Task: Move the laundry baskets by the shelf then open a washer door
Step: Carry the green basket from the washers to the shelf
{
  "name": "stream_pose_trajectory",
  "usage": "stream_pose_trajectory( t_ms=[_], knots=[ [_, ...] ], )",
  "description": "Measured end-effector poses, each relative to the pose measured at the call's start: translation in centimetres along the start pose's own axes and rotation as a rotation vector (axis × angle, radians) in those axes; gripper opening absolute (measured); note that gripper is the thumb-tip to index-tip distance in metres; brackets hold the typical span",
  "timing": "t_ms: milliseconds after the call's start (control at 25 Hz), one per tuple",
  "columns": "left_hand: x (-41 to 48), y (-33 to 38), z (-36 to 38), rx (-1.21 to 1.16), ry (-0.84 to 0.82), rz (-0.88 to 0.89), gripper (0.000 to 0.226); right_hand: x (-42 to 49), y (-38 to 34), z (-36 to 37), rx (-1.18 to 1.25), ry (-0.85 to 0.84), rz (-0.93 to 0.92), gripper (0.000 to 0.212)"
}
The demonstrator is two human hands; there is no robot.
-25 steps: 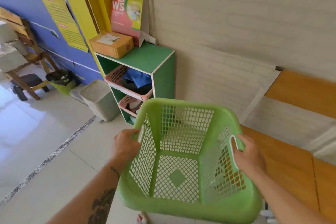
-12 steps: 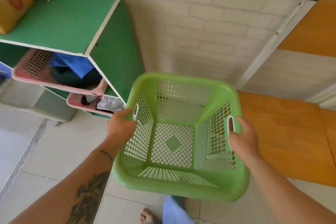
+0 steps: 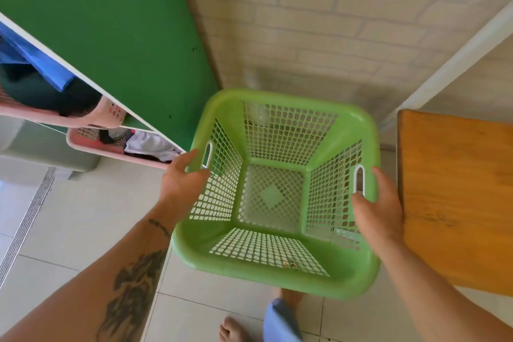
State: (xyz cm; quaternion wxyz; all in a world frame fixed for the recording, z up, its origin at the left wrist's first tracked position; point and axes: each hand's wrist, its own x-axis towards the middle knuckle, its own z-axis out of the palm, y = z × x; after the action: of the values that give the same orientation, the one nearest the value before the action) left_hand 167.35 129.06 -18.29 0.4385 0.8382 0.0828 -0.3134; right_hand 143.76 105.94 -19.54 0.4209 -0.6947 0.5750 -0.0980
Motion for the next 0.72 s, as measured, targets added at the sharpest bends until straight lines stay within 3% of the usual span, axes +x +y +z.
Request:
stream_pose_trajectory(
  t_ms=[240, 360, 520, 720],
  knots=[
    [0.8, -0.2, -0.1, 0.028, -0.075, 0.091, 0.059, 1.0, -0.1, 0.0, -0.087, -0.117, -0.005, 0.075],
    [0.2, 0.2, -0.4, 0.165, -0.146, 0.064, 0.062, 0.6, -0.7, -0.9, -0.159, -0.225, 0.023, 0.075],
    [-2.2, 0.9, -2.0, 0.357, -0.096, 0.059, 0.055, -1.3, -2.3, -2.8, -0.184, -0.297, 0.061, 0.07],
    [-8.6, 3.7, -5.5, 0.464, -0.197, 0.258, 0.048, -7.8, -5.8, -8.0, -0.109, -0.276, 0.019, 0.062]
  ],
)
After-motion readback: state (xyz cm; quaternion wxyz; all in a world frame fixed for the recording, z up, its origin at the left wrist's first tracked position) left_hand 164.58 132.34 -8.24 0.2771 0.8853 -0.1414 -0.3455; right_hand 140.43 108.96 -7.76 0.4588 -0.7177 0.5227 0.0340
